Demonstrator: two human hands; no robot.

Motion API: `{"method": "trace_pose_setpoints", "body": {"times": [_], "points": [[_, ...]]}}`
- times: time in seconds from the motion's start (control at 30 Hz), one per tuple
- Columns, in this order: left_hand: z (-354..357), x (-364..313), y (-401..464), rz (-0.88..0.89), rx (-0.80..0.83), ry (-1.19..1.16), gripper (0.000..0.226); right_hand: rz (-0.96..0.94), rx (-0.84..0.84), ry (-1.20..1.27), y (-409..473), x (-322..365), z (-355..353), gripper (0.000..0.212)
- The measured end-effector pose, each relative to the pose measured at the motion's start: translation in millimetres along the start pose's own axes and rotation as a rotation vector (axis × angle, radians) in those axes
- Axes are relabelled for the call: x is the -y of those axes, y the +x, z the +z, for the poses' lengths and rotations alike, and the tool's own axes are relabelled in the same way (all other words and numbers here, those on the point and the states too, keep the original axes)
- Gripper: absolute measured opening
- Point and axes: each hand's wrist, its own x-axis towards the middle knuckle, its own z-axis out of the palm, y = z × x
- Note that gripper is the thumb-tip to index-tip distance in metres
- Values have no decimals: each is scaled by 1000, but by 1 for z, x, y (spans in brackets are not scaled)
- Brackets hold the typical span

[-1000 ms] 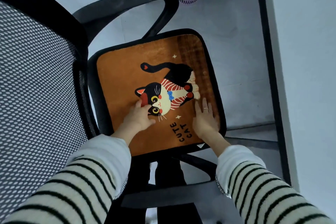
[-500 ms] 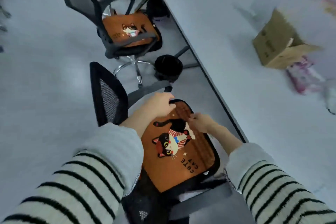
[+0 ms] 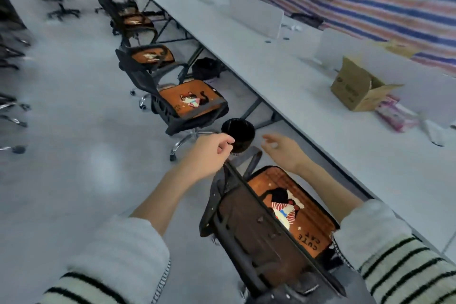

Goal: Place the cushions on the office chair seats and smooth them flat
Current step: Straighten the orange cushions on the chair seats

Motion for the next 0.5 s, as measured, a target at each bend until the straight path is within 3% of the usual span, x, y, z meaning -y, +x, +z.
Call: {"method": "trace_pose_setpoints", "body": {"times": [0.23,0.5], "points": [[-48,73,41,-10,29,27,30,-17,27,14,77,59,21,39],[-139,180,170,-100,107,72,31,-65,131,-18,265,137,45,36]]}}
